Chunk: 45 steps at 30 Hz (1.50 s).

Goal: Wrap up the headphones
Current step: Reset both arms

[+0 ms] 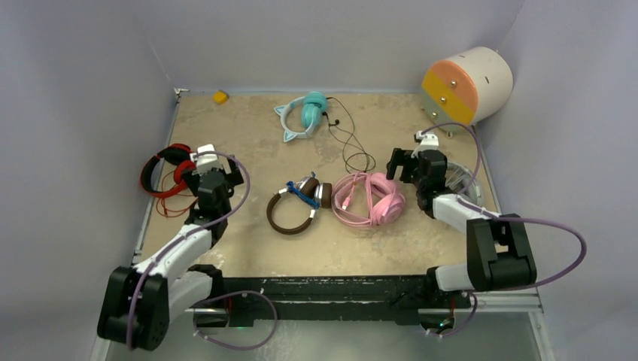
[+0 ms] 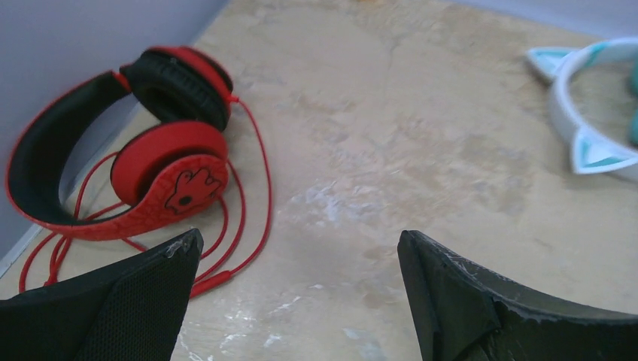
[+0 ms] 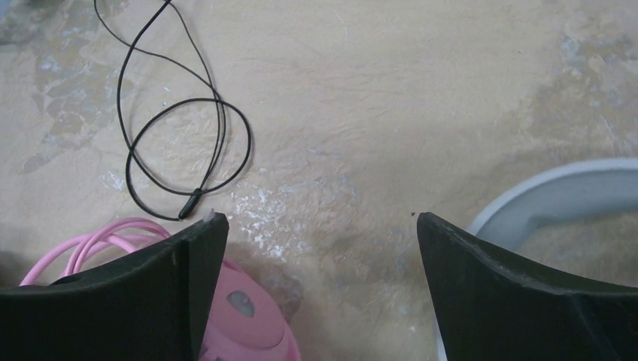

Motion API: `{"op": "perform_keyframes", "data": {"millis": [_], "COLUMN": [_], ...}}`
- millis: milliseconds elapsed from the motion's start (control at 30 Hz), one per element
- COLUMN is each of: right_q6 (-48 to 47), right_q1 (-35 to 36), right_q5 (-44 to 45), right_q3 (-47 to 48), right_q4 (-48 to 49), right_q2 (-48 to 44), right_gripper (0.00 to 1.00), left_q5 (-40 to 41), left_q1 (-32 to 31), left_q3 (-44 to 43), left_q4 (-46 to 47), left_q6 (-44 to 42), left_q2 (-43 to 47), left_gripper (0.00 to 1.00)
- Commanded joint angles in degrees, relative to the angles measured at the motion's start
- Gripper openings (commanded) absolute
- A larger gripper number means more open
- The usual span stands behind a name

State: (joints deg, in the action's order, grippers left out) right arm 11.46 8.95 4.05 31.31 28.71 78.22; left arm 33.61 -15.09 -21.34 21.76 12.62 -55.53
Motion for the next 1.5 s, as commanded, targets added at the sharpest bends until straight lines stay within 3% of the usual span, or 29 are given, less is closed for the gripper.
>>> {"op": "perform_keyframes", "data": {"millis": [0,67,167,300,467,567,667,767,833,867,933,967,1000,1033,1367,1433,1467], "right_q6": [-4.11,-6.59,-15.01,-12.63,-17.88,-18.61,-20.76,-16.66,-17.67,-18.88,-16.54,-16.17,-16.49,-16.81,-15.88,-15.86,-15.86], "right_q1": [-3.32,-4.34,-4.38,-4.6,-4.56,-4.56,-4.57,-4.74,-4.82,-4.82,-5.39,-6.56,-7.03,-7.09,-7.15,-7.11,-7.17], "right_q5": [-13.68,-15.22,-8.75,-2.73,5.63,5.55,0.39,3.62,4.42,4.56,1.61,-0.65,-1.24,-0.25,-0.34,-0.28,-0.3], "right_q3": [5.37,5.29,3.95,-4.29,-9.2,-10.6,-12.49,-14.93,-17.36,-17.56,-15.57,-14.49,-14.6,-14.83,-14.38,-14.47,-14.44], "right_q4": [0.36,-0.95,-2.43,12.89,27.51,31.3,34.69,38.73,48.89,52.26,41.81,41.09,43.21,43.08,42.02,42.13,42.13], "right_q2": [3.73,2.89,0.82,1.78,4.29,5.13,6.7,7.91,11.91,13.51,11.0,11.52,12.33,11.78,11.91,11.88,11.87], "right_gripper": [0.99,0.99,0.99,0.96,0.89,0.89,0.96,0.98,0.98,0.92,0.87,0.88,0.97,0.99,0.99,0.99,0.99], "left_q5": [-7.16,-10.16,-11.7,-13.09,-11.45,-15.25,-16.74,-17.08,-18.31,-18.86,-19.1,-19.37,-19.55,-19.62,-23.51,-23.32,-23.74], "left_q1": [6.0,7.96,8.17,8.24,8.44,9.28,9.63,9.88,10.03,10.21,10.46,10.58,10.73,10.78,11.58,11.58,11.68], "left_q3": [2.83,3.31,4.33,5.15,4.31,2.48,1.8,3.27,3.75,3.82,3.24,3.05,2.98,3.24,4.12,5.83,8.05], "left_q4": [13.4,15.99,21.43,28.97,32.19,30.87,30.24,32.24,32.64,32.68,32.29,32.03,31.88,32.11,34.09,36.68,42.39], "left_q6": [-0.03,0.53,-0.37,-3.85,-4.34,-6.29,-7.41,-8.45,-10.08,-10.3,-10.27,-10.21,-10.1,-10.08,-10.93,-9.8,-9.03], "left_q2": [-8.15,-11.44,-14.65,-19.52,-24.28,-25.96,-26.41,-25.59,-25.15,-25.18,-25.65,-25.8,-25.77,-25.54,-25.5,-25.01,-25.01], "left_gripper": [1.0,1.0,1.0,1.0,1.0,1.0,1.0,0.98,0.97,0.97,0.97,0.97,0.98,0.98,0.97,0.98,0.98]}}
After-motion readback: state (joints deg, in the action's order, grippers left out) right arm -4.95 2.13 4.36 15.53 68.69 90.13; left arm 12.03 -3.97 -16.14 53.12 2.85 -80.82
